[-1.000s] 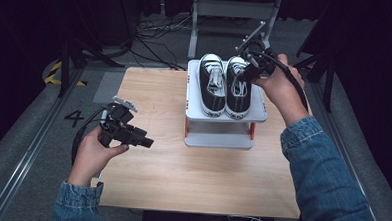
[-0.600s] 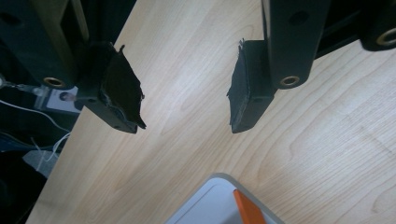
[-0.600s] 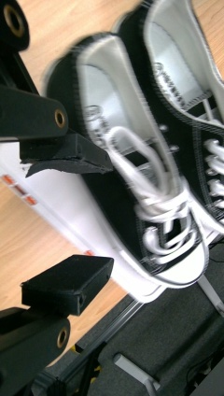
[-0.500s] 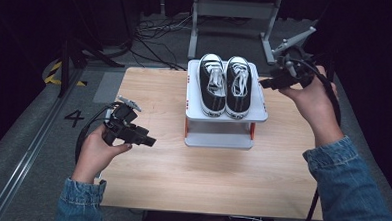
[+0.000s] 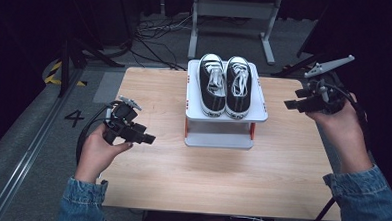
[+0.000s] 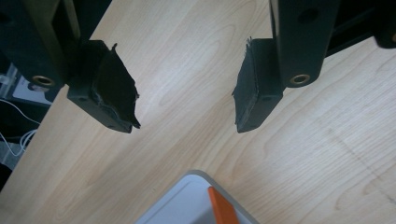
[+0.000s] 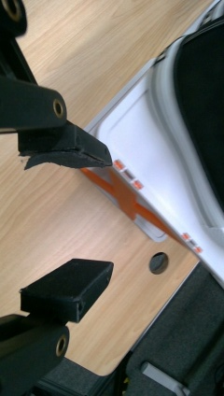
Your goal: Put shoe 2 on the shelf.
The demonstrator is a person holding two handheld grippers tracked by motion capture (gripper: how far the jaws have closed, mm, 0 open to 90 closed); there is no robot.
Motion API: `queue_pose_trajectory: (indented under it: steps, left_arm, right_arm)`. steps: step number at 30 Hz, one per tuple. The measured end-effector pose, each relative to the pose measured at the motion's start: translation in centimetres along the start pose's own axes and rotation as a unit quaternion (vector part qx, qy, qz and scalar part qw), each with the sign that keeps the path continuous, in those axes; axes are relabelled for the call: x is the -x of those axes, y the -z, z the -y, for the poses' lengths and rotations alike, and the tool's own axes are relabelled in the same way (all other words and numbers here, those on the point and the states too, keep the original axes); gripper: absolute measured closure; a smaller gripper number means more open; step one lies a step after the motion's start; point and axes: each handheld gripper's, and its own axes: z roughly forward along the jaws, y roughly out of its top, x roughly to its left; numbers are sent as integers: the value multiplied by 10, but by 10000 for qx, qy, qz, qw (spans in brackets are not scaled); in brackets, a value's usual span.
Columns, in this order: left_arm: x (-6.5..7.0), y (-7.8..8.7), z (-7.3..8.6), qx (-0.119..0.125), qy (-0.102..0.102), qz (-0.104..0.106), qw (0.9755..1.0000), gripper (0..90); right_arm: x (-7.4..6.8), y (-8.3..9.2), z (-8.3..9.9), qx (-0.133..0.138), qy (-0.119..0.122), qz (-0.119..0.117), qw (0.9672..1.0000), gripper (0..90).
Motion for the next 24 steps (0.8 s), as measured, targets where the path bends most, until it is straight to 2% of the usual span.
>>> queue_pose_trajectory:
  steps: [3,5,14,16,19,21,24]
  left_arm:
    - [-1,1,1,29,13,-53,10000,394]
    - [-1,0,0,21,2,-112,9999,392]
    - [1,-4,-1,-31,-7,-94,10000,388]
    - [1,-4,-1,-32,-20,-98,9999,389]
    - [1,-4,-1,5,10,-110,9999,389]
    - [0,-3,0,19,19,-130,9999,389]
    - [0,-5,0,-25,31,-206,9998,388]
  right_arm:
    - [3,-4,17,-18,-104,4,9999,404]
    - [7,-7,29,-44,-265,-48,9996,404]
    - [13,-21,72,-102,-897,-69,9959,407]
    - [13,-24,75,-117,-926,-47,9956,405]
    - [16,-38,94,-142,-1121,66,9936,411]
    - [17,-48,100,-373,-1176,17,9924,420]
    - [19,-56,108,-451,-1253,71,9911,418]
